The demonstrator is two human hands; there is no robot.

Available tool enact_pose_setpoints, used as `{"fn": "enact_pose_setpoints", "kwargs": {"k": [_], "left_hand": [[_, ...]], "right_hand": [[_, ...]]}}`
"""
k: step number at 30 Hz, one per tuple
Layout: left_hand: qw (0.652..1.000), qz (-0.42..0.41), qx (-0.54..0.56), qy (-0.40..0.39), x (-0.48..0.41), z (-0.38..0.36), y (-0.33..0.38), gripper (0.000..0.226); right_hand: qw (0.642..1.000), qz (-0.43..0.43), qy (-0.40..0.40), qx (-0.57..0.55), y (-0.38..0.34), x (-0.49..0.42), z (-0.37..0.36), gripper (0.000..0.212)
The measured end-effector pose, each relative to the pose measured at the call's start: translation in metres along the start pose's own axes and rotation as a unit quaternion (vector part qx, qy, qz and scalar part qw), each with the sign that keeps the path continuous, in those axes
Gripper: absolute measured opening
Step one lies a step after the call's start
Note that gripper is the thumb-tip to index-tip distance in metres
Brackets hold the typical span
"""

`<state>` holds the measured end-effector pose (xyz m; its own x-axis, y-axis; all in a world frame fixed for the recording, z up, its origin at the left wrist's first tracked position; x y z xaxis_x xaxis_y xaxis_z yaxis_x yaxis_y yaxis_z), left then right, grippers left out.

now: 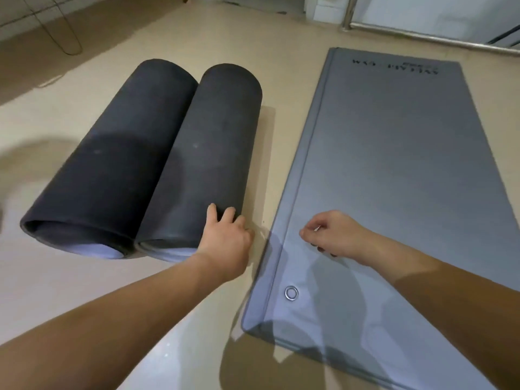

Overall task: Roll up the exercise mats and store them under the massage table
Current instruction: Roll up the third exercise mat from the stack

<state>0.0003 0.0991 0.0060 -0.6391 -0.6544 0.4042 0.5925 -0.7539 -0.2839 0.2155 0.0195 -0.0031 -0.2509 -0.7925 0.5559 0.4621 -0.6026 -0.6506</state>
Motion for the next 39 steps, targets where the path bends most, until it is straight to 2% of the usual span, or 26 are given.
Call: {"fn": "enact_pose_setpoints", "kwargs": {"k": [2,5,7,9,12,15,17,20,25,26,28,30,31,32,33,35,37,39], "left_hand": [[1.000,-0.004,0.001,0.014,0.001,0.011,0.013,0.038],[0.988,-0.104,0.079,0.077,-0.002,0.023,0.037,0.040],[0.970,-0.154,0.184,0.035,-0.002,0.017,0.051,0.039],[0.960,-0.189,0.205,-0.002,-0.003,0.007,0.073,0.038],[0.958,-0.249,0.137,-0.047,0.000,-0.022,0.116,0.042],[0.954,-0.283,0.043,-0.090,0.009,-0.056,0.149,0.079],[0.954,-0.291,0.003,-0.067,0.013,-0.067,0.158,0.092],[0.952,-0.301,-0.007,-0.054,0.015,-0.074,0.162,0.095],[0.940,-0.323,-0.056,-0.097,0.011,-0.073,0.159,0.091],[0.937,-0.329,-0.060,-0.102,0.012,-0.072,0.160,0.087],[0.933,-0.340,-0.038,-0.112,0.017,-0.068,0.159,0.074],[0.931,-0.351,0.032,-0.094,0.019,-0.059,0.150,0.053],[0.930,-0.350,0.080,-0.078,0.019,-0.054,0.141,0.044],[0.929,-0.343,0.127,-0.056,0.018,-0.047,0.131,0.037],[0.929,-0.328,0.168,-0.034,0.017,-0.040,0.120,0.034],[0.930,-0.291,0.223,-0.016,0.013,-0.028,0.104,0.030],[0.926,-0.259,0.275,-0.002,0.006,-0.015,0.095,0.024],[0.916,-0.227,0.331,0.014,-0.003,0.000,0.087,0.018]], "right_hand": [[1.000,-0.015,-0.007,-0.015,0.014,0.001,0.001,0.024],[1.000,0.000,0.008,0.014,0.011,0.000,0.009,0.024],[0.997,0.023,0.021,0.065,0.004,0.009,0.018,0.024],[0.994,0.033,0.021,0.098,0.011,0.029,0.026,0.023],[0.996,0.017,0.009,0.084,0.053,0.064,0.021,0.018],[0.997,-0.024,0.005,0.079,0.106,0.084,-0.008,0.015],[0.996,-0.061,-0.003,0.066,0.139,0.086,-0.029,0.010],[0.994,-0.100,-0.032,0.033,0.168,0.085,-0.050,0.010],[0.995,-0.091,-0.023,0.017,0.161,0.076,-0.054,0.006],[0.996,-0.087,-0.026,0.013,0.156,0.075,-0.054,0.011],[0.996,-0.066,-0.057,0.018,0.139,0.076,-0.053,0.045],[0.989,-0.046,-0.129,0.055,0.118,0.078,-0.050,0.091],[0.980,-0.050,-0.172,0.086,0.111,0.080,-0.048,0.106],[0.967,-0.056,-0.209,0.132,0.106,0.084,-0.046,0.111],[0.953,-0.059,-0.229,0.190,0.104,0.089,-0.043,0.106],[0.932,-0.052,-0.198,0.300,0.105,0.097,-0.032,0.078],[0.930,-0.060,-0.140,0.335,0.111,0.108,-0.017,0.054],[0.928,-0.092,-0.107,0.344,0.124,0.122,0.004,0.048]]}}
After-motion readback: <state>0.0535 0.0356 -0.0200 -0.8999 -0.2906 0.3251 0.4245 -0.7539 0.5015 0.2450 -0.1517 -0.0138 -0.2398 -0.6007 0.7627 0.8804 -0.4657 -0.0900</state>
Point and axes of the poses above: each hand's wrist, its own x-axis away from the middle knuckle, its own z-axis out of the back of the hand, y = z × x, the point moved 5 cm from there along -x, towards the middle knuckle, and after that the axes turned 3 degrees about -y, right-handed, at the moved point
